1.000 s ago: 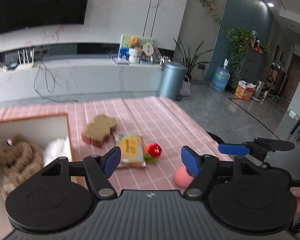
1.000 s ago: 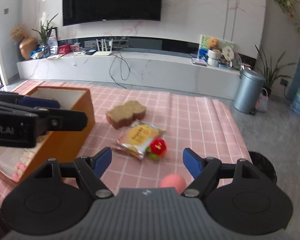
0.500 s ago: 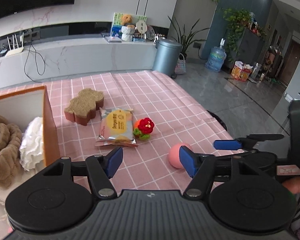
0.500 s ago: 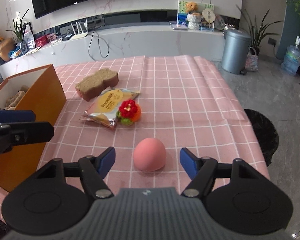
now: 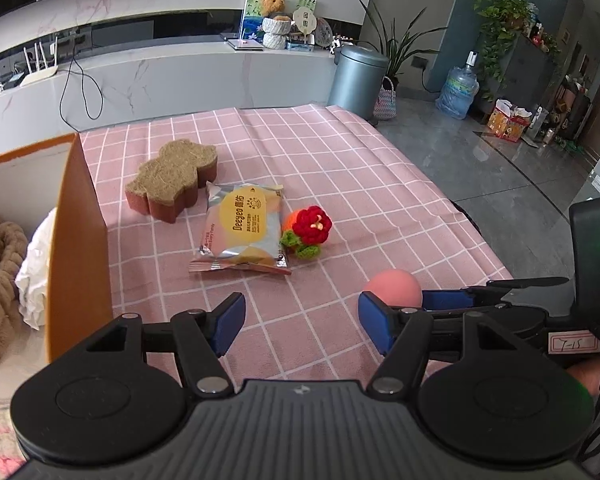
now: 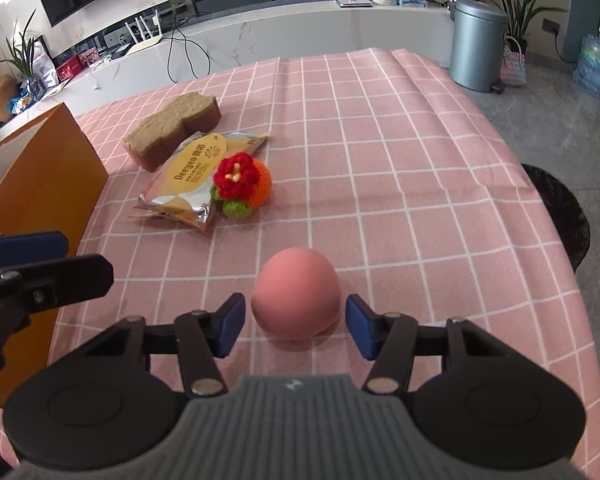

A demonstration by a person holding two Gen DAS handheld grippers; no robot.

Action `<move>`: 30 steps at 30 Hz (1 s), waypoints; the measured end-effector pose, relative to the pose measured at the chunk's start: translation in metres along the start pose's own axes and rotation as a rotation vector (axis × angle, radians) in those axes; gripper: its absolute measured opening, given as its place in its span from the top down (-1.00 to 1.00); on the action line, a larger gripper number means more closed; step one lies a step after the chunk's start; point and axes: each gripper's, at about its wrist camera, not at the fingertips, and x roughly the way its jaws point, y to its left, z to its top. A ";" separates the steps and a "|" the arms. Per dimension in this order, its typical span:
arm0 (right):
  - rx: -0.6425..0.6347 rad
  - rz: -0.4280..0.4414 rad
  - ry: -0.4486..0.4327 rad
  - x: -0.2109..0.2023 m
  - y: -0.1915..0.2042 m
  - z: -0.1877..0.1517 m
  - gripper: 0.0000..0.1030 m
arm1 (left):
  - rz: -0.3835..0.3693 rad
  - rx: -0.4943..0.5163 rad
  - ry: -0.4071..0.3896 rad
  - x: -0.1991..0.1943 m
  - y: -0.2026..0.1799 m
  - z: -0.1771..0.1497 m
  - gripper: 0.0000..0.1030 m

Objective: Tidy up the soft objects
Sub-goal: 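Grasp the pink ball with the right tool while the left tool grasps the red crochet flower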

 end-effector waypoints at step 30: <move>-0.100 0.014 0.031 0.018 -0.036 0.041 0.22 | 0.011 0.301 0.048 0.107 -0.029 0.052 -0.31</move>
